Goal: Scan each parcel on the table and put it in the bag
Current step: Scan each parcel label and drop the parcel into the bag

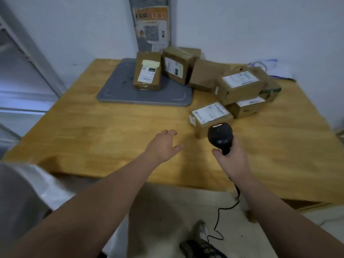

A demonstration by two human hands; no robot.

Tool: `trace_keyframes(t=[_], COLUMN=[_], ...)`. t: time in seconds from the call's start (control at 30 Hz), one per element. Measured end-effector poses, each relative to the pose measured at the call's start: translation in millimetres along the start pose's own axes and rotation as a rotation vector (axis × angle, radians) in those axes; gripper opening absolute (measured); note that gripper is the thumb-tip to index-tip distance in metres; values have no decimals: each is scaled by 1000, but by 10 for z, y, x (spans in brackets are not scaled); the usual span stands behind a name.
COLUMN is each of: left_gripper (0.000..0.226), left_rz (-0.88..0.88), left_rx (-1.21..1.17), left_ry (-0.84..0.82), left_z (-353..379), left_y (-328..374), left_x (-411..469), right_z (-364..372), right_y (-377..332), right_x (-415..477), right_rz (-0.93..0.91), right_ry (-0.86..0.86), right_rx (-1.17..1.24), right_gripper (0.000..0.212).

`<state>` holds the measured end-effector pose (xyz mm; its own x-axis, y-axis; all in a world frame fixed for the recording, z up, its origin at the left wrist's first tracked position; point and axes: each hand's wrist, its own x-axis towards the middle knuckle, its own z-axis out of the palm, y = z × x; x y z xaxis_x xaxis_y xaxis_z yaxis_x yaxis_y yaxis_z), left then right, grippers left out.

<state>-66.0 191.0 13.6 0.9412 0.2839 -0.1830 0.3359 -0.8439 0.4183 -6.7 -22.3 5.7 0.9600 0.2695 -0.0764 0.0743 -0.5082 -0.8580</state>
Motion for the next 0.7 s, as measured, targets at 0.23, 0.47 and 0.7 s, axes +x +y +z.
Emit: trace_keyframes(t=[0.23,0.47,0.7], left_gripper=[81,122,129], left_rz=[-28,-67,-82], left_rx=[-71,88,216], left_ry=[20,-65,-192], left_z=[166,236,213], left_y=[695,805,689], left_x=[952,1564,1717], right_z=[-490,-552,-425], right_y=[208,278,269], right_x=[960,1316,1455], right_rz=[126,137,132], right_ry=[50,65,-6], right_rx=[59,227,303], right_gripper=[25,29,28])
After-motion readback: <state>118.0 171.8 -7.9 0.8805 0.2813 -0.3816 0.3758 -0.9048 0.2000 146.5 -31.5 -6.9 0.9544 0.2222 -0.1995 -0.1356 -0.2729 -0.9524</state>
